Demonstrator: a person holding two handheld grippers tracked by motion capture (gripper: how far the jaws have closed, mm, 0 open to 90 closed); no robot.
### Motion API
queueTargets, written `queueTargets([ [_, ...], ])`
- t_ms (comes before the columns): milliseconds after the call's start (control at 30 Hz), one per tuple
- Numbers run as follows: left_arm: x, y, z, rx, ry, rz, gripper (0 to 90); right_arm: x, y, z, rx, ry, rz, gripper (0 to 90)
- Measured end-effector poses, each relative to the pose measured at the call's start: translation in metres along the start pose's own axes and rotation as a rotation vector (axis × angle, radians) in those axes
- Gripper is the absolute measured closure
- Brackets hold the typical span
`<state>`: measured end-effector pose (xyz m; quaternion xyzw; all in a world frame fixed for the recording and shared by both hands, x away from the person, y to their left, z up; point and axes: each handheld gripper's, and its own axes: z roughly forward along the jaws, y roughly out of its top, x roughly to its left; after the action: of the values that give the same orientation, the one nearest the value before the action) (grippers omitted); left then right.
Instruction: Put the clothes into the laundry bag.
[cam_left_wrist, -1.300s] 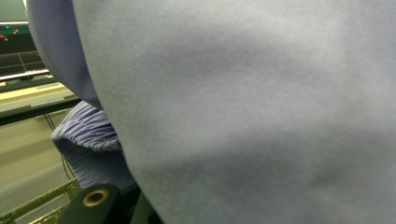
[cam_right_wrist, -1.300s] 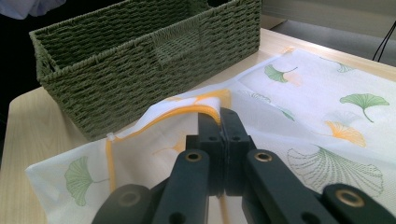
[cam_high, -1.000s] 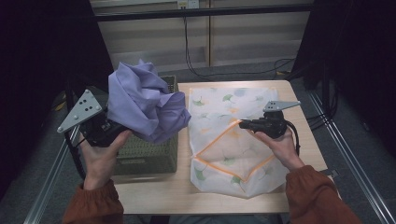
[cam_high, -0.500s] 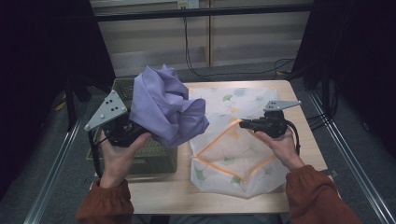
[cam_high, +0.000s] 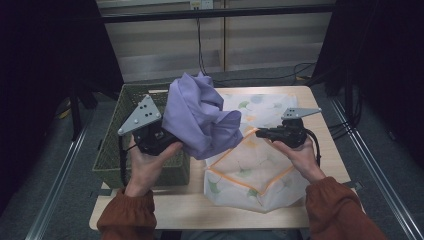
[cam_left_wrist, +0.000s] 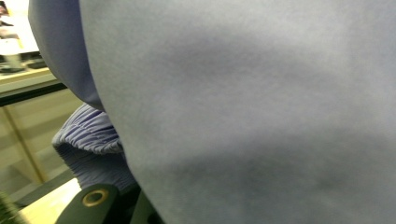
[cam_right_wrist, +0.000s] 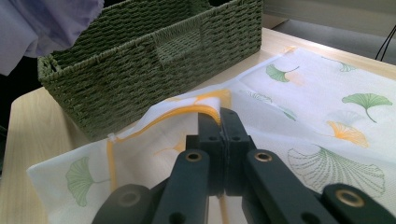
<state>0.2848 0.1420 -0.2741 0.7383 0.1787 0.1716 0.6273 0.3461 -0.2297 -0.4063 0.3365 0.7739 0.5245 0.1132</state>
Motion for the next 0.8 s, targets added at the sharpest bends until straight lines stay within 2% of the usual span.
queueTargets([
  [167,-0.008,-0.002,0.008,0.002,-0.023,-0.007,74.7,0.001,0.000,0.000,0.000,-0.001,0.002,89.9],
  [467,-0.016,-0.015,0.029,0.068,-0.080,-0.009,74.6,0.001,0.000,0.000,0.000,0.004,0.002,89.9],
  [800,-0.031,-0.026,0.052,0.095,-0.144,-0.022,74.5,0.000,0.001,-0.002,-0.004,0.006,0.006,89.9],
])
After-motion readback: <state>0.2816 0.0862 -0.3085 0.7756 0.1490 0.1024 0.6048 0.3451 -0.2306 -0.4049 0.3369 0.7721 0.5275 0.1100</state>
